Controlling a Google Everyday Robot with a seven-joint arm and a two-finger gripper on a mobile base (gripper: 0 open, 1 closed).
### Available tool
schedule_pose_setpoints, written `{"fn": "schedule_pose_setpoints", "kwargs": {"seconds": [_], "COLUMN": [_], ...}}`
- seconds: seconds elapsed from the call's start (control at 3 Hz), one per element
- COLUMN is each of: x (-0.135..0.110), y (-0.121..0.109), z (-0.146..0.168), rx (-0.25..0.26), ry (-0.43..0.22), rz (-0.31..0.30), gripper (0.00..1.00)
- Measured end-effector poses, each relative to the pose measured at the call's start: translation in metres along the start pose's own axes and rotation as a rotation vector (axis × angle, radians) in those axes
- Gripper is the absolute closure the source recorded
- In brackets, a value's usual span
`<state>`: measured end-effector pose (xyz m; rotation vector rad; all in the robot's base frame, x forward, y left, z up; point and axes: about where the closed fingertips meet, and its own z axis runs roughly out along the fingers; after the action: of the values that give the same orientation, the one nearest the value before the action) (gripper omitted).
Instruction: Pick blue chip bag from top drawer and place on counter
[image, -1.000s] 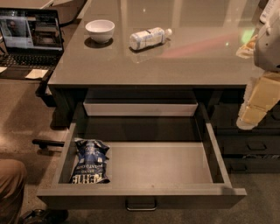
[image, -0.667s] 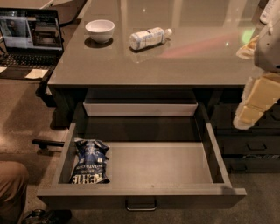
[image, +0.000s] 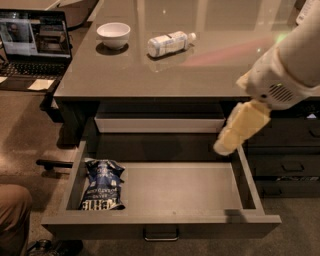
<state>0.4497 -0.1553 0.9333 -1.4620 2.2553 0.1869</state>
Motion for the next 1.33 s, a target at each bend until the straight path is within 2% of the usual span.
{"fn": "schedule_pose_setpoints", "kwargs": {"seconds": [0.33, 0.67, 1.0, 1.33], "x": [-0.039, -0.078, -0.105, -0.118], "y": [0.027, 0.046, 0.055, 0.068], "z": [0.038, 0.089, 0.14, 0.175], "rx": [-0.051, -0.104, -0.137, -0.15], "ry": [-0.122, -0.218, -0.229, -0.216], "rz": [0.029, 0.058, 0.083, 0.082], "gripper": [0.0, 0.0, 0.0, 0.0]}}
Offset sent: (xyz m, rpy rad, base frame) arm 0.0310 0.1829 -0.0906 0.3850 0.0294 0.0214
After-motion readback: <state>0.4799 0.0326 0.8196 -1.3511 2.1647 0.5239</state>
